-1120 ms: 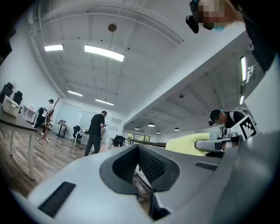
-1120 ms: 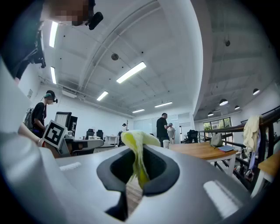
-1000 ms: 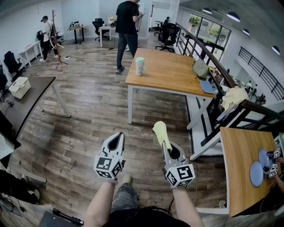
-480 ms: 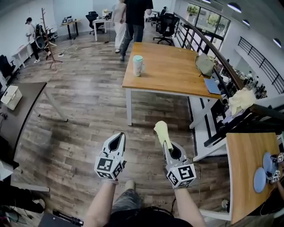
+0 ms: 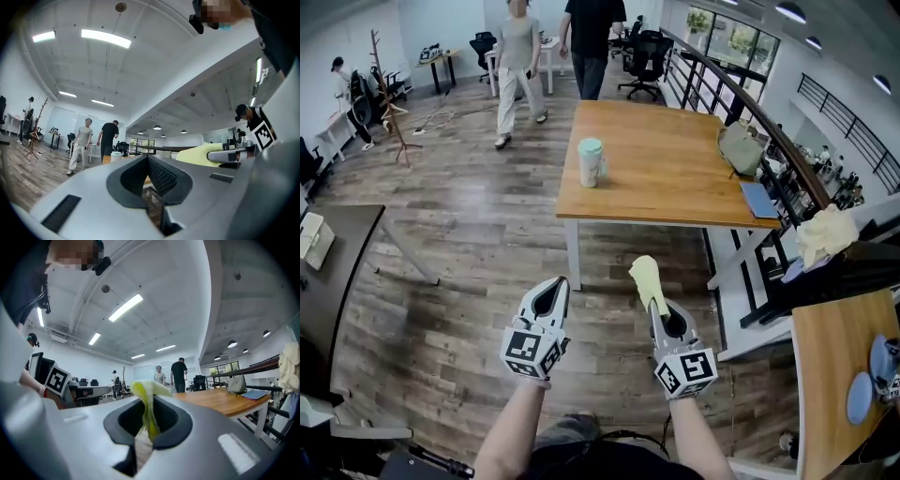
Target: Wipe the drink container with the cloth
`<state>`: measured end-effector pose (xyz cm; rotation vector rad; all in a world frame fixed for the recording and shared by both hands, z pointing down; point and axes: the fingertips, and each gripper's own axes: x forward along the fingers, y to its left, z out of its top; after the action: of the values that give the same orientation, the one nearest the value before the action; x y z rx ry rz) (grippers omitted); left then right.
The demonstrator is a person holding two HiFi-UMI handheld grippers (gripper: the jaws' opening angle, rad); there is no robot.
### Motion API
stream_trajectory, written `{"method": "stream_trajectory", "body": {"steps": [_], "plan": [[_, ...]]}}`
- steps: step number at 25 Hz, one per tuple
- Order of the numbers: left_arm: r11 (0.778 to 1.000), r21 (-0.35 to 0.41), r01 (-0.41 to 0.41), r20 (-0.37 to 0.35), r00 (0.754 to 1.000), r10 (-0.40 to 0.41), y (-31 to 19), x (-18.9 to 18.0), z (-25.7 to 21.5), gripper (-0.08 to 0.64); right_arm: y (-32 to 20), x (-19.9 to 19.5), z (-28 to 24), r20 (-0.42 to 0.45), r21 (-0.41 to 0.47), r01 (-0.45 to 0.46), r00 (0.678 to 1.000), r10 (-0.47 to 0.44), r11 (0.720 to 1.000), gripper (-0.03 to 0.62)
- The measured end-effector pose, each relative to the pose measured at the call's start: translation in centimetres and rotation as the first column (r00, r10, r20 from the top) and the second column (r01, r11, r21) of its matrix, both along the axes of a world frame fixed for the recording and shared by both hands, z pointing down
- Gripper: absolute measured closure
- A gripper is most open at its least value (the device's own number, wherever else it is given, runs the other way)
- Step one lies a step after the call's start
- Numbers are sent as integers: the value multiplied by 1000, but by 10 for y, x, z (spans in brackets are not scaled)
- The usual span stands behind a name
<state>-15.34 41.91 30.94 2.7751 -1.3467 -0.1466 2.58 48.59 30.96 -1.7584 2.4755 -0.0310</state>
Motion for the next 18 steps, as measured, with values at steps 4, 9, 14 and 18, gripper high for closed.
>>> {"method": "stream_trajectory", "body": {"steps": [4, 9, 14, 18], "plan": [[1000, -6, -14, -3, 1000, 14, -37, 3, 1, 565, -30, -1, 2, 7, -5, -13, 1000, 13, 1000, 568], [999, -17, -43, -19, 999, 43, -66, 15, 9, 565, -62, 6, 12, -19, -26, -23, 1000, 22, 999, 568], [999, -30, -25, -50, 998, 23, -112, 31, 22, 565, -115, 22, 27, -29, -48, 0, 1000, -2, 999, 568], [1000, -23, -20, -40, 999, 19, -154, 49, 24, 565, -167, 33, 32, -39, -58, 36, 999, -38, 998, 568]]}}
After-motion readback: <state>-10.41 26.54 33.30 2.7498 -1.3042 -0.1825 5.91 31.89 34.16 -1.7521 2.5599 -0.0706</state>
